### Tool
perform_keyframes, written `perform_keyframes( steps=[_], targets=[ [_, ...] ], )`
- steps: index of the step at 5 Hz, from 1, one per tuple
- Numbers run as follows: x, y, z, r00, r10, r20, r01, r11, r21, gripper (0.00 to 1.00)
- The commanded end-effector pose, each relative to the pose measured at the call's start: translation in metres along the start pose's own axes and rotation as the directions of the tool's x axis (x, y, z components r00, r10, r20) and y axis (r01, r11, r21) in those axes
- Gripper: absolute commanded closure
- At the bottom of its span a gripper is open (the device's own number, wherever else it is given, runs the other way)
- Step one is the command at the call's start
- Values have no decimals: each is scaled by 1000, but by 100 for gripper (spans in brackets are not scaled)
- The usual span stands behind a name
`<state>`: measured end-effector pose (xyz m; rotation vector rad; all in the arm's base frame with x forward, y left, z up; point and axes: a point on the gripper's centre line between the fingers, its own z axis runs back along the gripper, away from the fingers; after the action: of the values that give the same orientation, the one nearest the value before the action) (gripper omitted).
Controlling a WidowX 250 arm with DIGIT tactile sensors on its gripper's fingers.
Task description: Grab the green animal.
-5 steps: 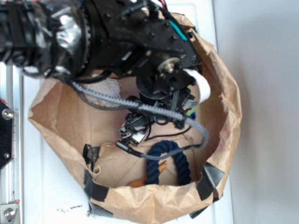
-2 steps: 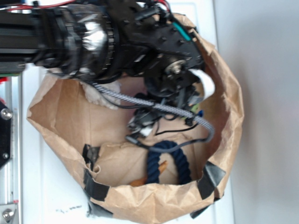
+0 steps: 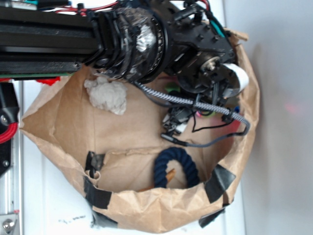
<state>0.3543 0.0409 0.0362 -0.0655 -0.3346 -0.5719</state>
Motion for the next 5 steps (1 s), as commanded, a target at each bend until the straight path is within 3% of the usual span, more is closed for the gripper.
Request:
perform_keyframes(
  steps=[1,3,5],
  targets=[
    [24,27,9,999,-3,50,1,998,56,100],
    [22,21,17,999,4,43,-5,1000,29,100],
    [4,-28,107,968,215,133,-213,977,-30,100]
  ],
)
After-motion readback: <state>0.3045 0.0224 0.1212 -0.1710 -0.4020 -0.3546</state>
